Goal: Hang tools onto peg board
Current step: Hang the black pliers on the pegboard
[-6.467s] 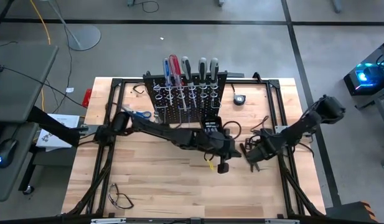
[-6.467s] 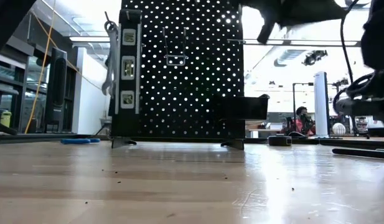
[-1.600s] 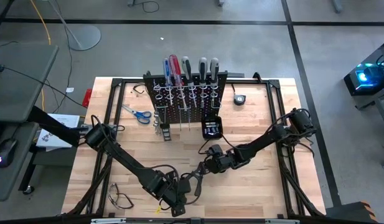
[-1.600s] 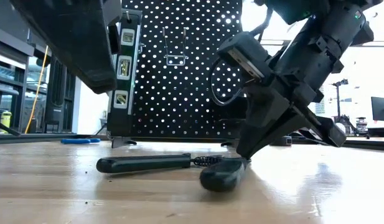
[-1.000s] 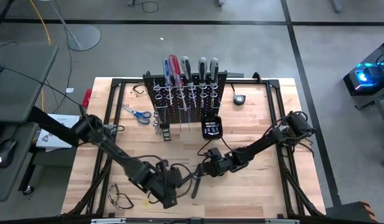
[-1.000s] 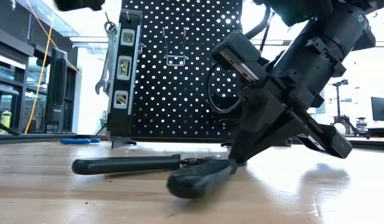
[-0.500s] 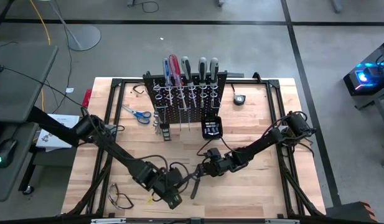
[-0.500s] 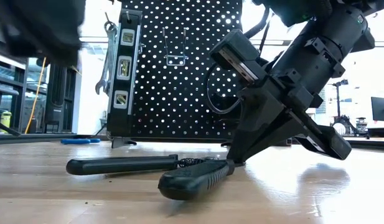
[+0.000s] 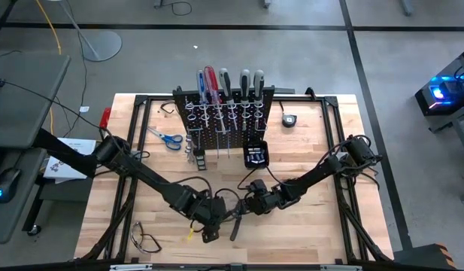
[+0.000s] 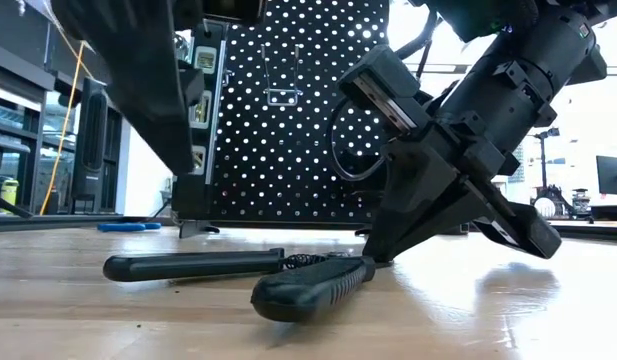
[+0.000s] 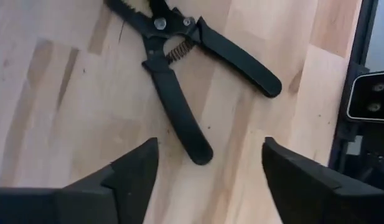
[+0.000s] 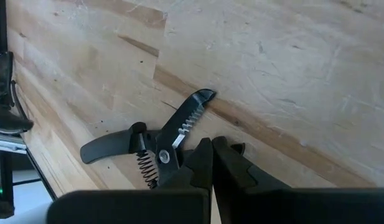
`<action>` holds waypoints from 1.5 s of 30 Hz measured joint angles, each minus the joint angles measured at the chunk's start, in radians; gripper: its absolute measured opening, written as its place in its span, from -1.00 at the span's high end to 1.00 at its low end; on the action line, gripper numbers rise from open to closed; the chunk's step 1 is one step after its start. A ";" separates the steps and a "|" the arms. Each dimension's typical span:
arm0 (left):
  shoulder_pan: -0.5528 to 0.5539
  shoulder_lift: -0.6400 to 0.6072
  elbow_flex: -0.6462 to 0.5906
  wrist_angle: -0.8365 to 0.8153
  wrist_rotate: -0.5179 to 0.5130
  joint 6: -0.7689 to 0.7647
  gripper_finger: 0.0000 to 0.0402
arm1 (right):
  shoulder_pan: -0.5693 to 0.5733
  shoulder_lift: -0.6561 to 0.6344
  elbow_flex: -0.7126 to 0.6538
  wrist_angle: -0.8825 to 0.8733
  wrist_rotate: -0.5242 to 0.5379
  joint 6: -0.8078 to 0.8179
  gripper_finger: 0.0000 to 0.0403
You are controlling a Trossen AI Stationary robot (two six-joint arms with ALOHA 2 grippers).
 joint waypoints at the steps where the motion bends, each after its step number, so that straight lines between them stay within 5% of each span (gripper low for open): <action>1: 0.005 0.002 -0.002 0.002 -0.001 0.012 -0.37 | 0.000 0.000 0.000 0.000 0.000 -0.005 1.00; 13: -0.027 0.096 0.002 0.041 -0.020 -0.107 -0.52 | -0.005 0.000 0.000 0.001 0.004 -0.029 1.00; 22: -0.031 0.231 0.115 -0.164 -0.127 -0.221 -0.52 | -0.010 0.002 0.000 0.006 0.003 -0.029 1.00; 29: -0.034 0.301 0.123 -0.165 -0.075 -0.296 -0.50 | -0.011 0.002 0.000 0.009 0.004 -0.029 1.00; 32: -0.037 0.306 0.124 -0.196 -0.072 -0.315 -0.24 | -0.011 0.002 0.000 0.010 0.006 -0.022 1.00; 36: -0.036 0.306 0.108 -0.147 -0.039 -0.282 0.66 | -0.011 0.001 0.000 0.013 0.011 -0.021 1.00; 45: -0.030 0.290 0.102 -0.148 0.009 -0.316 0.69 | 0.012 -0.076 -0.011 -0.008 0.045 -0.028 1.00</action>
